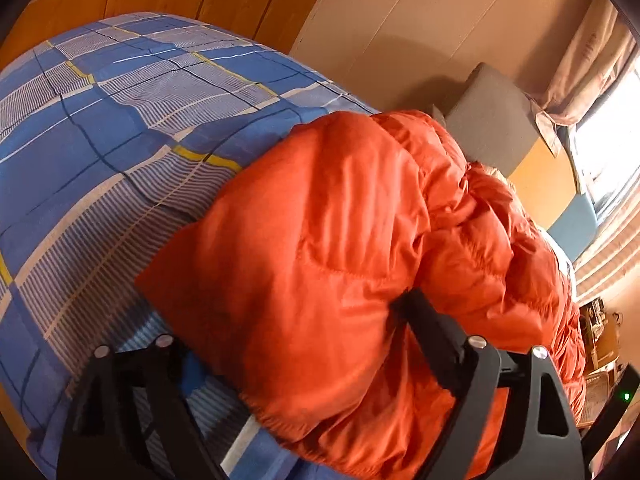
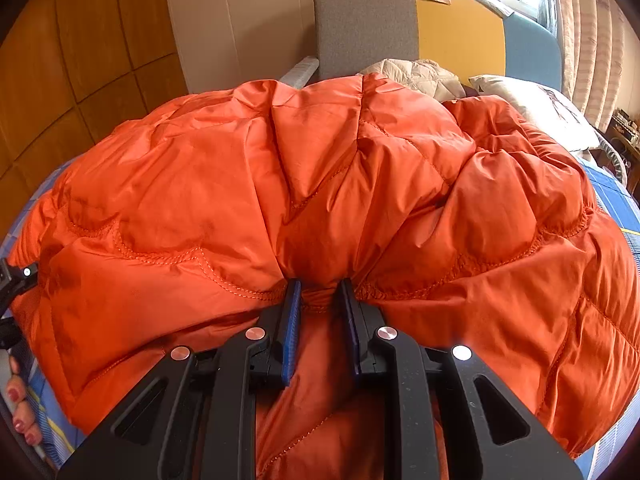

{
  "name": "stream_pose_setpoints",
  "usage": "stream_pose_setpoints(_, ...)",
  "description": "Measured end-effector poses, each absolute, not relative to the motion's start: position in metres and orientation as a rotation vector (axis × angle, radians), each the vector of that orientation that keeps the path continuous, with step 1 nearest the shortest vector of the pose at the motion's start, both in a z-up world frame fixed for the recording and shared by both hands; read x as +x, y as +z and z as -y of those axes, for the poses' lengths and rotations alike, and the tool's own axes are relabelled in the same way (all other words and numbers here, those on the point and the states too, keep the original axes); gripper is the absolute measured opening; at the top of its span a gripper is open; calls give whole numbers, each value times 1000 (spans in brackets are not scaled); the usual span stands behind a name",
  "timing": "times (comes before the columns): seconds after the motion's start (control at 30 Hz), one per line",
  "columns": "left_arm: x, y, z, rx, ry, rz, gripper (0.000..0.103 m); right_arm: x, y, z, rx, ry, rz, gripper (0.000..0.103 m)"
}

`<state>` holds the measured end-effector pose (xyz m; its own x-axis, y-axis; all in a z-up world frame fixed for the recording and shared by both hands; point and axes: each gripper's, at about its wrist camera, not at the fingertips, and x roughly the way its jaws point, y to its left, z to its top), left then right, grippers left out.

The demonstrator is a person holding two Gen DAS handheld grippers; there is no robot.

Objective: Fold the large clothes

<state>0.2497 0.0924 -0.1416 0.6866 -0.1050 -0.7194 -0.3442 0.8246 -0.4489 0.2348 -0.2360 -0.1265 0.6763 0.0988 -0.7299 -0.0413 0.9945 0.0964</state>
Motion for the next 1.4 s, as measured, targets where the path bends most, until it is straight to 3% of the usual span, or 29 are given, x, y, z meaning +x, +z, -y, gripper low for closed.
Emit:
stream_pose_setpoints(0.03, 252, -142, -93, -632, 134, -806, 82, 235, -127, 236, 72, 79, -825, 21)
stream_pose_setpoints(0.1, 252, -142, -94, -680, 138, -792, 57, 235, -126, 236, 69, 75, -824, 21)
stream_pose_setpoints(0.2, 250, -136, -90, -677, 137, -768, 30, 235, -126, 236, 69, 81, -832, 21)
stream_pose_setpoints(0.3, 245, -124, -89, -656, 108, -732, 20, 234, -120, 235, 35, 106, -849, 21)
stream_pose_setpoints(0.63, 233, -121, -103, -679, 47, -715, 17, 243, -70, 225, 33, 165, -720, 20)
stream_pose_setpoints(0.8, 228, -120, -102, -653, 31, -695, 17, 301, -97, 218, 66, 135, -826, 20)
stream_pose_setpoints(1.0, 227, -110, -95, -605, 36, -658, 17, 307, -118, 210, 23, 121, -832, 20)
stream_pose_setpoints(1.4, 217, -103, -96, -637, 59, -638, 17, 220, -121, 225, 129, 187, -832, 20)
